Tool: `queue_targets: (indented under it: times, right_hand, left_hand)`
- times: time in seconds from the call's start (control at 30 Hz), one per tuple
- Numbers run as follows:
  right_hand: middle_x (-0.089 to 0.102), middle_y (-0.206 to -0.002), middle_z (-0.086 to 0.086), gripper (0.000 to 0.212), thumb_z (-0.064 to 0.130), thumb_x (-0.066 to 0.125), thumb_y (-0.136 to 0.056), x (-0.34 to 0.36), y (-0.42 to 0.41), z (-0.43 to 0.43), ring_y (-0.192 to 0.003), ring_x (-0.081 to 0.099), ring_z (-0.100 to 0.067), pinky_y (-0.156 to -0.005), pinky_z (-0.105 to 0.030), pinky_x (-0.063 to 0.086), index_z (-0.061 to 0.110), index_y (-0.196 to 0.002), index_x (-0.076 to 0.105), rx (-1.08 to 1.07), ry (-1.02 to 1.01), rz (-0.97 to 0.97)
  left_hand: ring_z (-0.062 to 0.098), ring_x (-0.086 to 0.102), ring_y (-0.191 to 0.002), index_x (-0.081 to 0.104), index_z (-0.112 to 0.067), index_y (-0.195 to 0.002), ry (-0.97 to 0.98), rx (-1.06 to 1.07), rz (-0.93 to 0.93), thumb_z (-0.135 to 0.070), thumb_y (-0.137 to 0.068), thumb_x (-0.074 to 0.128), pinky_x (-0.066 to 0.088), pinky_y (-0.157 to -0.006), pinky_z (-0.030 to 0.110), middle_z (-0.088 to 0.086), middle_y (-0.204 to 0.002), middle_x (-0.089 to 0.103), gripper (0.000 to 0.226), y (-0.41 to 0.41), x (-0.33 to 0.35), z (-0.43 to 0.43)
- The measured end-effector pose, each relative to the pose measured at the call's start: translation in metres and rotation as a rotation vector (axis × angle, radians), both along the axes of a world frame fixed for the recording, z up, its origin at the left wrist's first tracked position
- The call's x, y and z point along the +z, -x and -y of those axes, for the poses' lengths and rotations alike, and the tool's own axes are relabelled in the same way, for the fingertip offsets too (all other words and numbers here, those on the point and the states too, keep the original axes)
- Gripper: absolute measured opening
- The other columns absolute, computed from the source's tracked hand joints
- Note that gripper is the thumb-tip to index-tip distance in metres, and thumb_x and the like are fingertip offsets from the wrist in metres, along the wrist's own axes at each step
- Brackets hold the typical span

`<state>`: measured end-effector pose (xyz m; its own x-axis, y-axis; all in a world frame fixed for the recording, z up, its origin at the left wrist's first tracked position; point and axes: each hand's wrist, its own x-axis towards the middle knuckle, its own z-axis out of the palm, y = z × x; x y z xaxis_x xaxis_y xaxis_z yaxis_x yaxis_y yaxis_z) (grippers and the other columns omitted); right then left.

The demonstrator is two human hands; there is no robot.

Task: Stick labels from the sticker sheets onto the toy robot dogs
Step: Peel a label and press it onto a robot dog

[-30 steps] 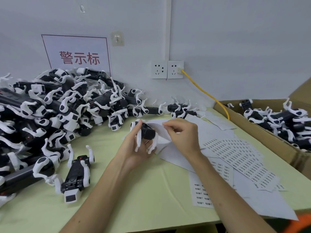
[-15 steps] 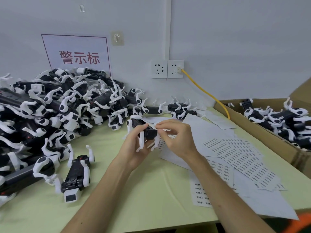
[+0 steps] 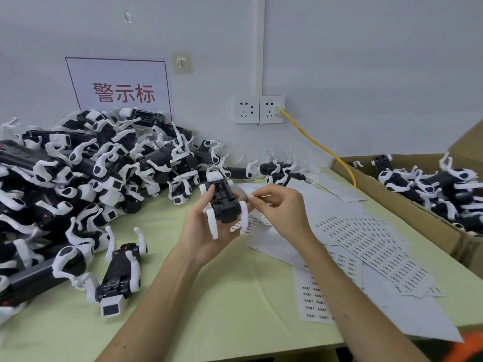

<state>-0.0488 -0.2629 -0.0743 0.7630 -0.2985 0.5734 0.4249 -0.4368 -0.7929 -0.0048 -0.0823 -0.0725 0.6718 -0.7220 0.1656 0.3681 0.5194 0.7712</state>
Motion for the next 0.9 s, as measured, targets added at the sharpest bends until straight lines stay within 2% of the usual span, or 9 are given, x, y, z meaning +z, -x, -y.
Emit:
queue_targets:
  times: [0.07, 0.13, 0.17, 0.23, 0.4, 0.53, 0.67, 0.77, 0.9]
  right_hand:
    - [0.076, -0.082, 0.002, 0.002, 0.011, 0.081, -0.086, -0.001, -0.001, 0.002, -0.08, 0.075, -0.009, -0.074, -0.026, 0.059, 0.01, -0.087, 0.079, -0.034, 0.028, 0.011]
    - [0.074, -0.082, 0.004, 0.003, 0.01, 0.083, -0.084, -0.002, -0.001, 0.003, -0.078, 0.071, -0.005, -0.068, -0.016, 0.053, 0.011, -0.085, 0.08, -0.084, 0.083, 0.048]
    - [0.072, -0.082, 0.003, 0.004, 0.008, 0.083, -0.083, -0.002, -0.001, 0.003, -0.076, 0.069, -0.006, -0.066, -0.015, 0.051, 0.01, -0.084, 0.08, -0.096, 0.107, 0.066]
    - [0.069, -0.079, 0.003, 0.004, 0.006, 0.083, -0.082, -0.003, -0.002, 0.004, -0.072, 0.067, -0.009, -0.063, -0.014, 0.049, 0.008, -0.082, 0.08, -0.103, 0.147, 0.085]
    - [0.071, -0.074, 0.004, 0.009, 0.003, 0.08, -0.082, -0.004, -0.001, 0.007, -0.071, 0.067, -0.007, -0.062, -0.014, 0.049, 0.011, -0.077, 0.08, -0.143, 0.156, 0.071]
    - [0.073, -0.069, 0.008, 0.013, 0.003, 0.076, -0.081, -0.005, -0.001, 0.006, -0.061, 0.068, -0.005, -0.061, -0.016, 0.049, 0.013, -0.073, 0.079, -0.187, 0.123, 0.01]
    - [0.072, -0.066, 0.008, 0.016, 0.005, 0.073, -0.081, -0.002, -0.002, 0.005, -0.064, 0.072, -0.013, -0.069, -0.035, 0.061, 0.014, -0.068, 0.077, -0.178, 0.037, -0.08]
    - [0.074, -0.067, 0.0, 0.02, 0.003, 0.068, -0.082, 0.0, -0.002, 0.007, -0.066, 0.075, -0.021, -0.071, -0.041, 0.064, 0.013, -0.067, 0.077, -0.11, -0.069, -0.151]
    - [0.076, -0.072, -0.01, 0.018, 0.002, 0.066, -0.085, 0.001, -0.003, 0.01, -0.071, 0.077, -0.025, -0.068, -0.034, 0.063, 0.009, -0.072, 0.077, -0.004, -0.22, -0.226]
  left_hand:
    - [0.042, 0.045, -0.13, 0.065, -0.007, -0.116, -0.038, 0.027, 0.017, -0.047, -0.092, 0.067, 0.038, -0.092, 0.046, 0.025, -0.138, 0.053, 0.047, -0.001, -0.002, 0.0]
    - [0.038, 0.052, -0.138, 0.067, -0.003, -0.127, -0.089, 0.063, 0.025, -0.045, -0.091, 0.066, 0.044, -0.104, 0.044, 0.023, -0.149, 0.055, 0.055, -0.001, -0.005, 0.0]
    - [0.034, 0.061, -0.131, 0.07, -0.004, -0.127, -0.116, 0.067, 0.041, -0.044, -0.092, 0.064, 0.05, -0.103, 0.041, 0.02, -0.145, 0.059, 0.054, 0.0, -0.005, 0.0]
    - [0.026, 0.071, -0.112, 0.074, -0.007, -0.124, -0.16, 0.054, 0.073, -0.041, -0.094, 0.059, 0.058, -0.089, 0.033, 0.013, -0.135, 0.068, 0.047, 0.001, -0.005, 0.0]
    - [0.02, 0.071, -0.109, 0.071, -0.009, -0.129, -0.244, 0.061, 0.106, -0.043, -0.096, 0.058, 0.057, -0.09, 0.028, 0.01, -0.138, 0.067, 0.049, -0.001, -0.007, 0.001]
    - [0.019, 0.072, -0.107, 0.074, -0.015, -0.124, -0.282, 0.018, 0.119, -0.044, -0.096, 0.058, 0.044, -0.103, 0.037, 0.006, -0.134, 0.07, 0.043, -0.002, -0.009, 0.003]
    - [0.026, 0.068, -0.12, 0.071, -0.013, -0.129, -0.284, -0.009, 0.136, -0.043, -0.097, 0.057, 0.027, -0.122, 0.048, 0.009, -0.138, 0.067, 0.045, -0.006, -0.012, 0.004]
    - [0.025, 0.068, -0.121, 0.071, -0.014, -0.125, -0.295, -0.019, 0.146, -0.044, -0.095, 0.059, 0.024, -0.115, 0.047, 0.008, -0.136, 0.068, 0.045, -0.006, -0.013, 0.004]
    - [0.025, 0.068, -0.121, 0.073, -0.013, -0.124, -0.28, -0.003, 0.139, -0.043, -0.094, 0.06, 0.018, -0.1, 0.048, 0.009, -0.136, 0.069, 0.044, -0.007, -0.014, 0.005]
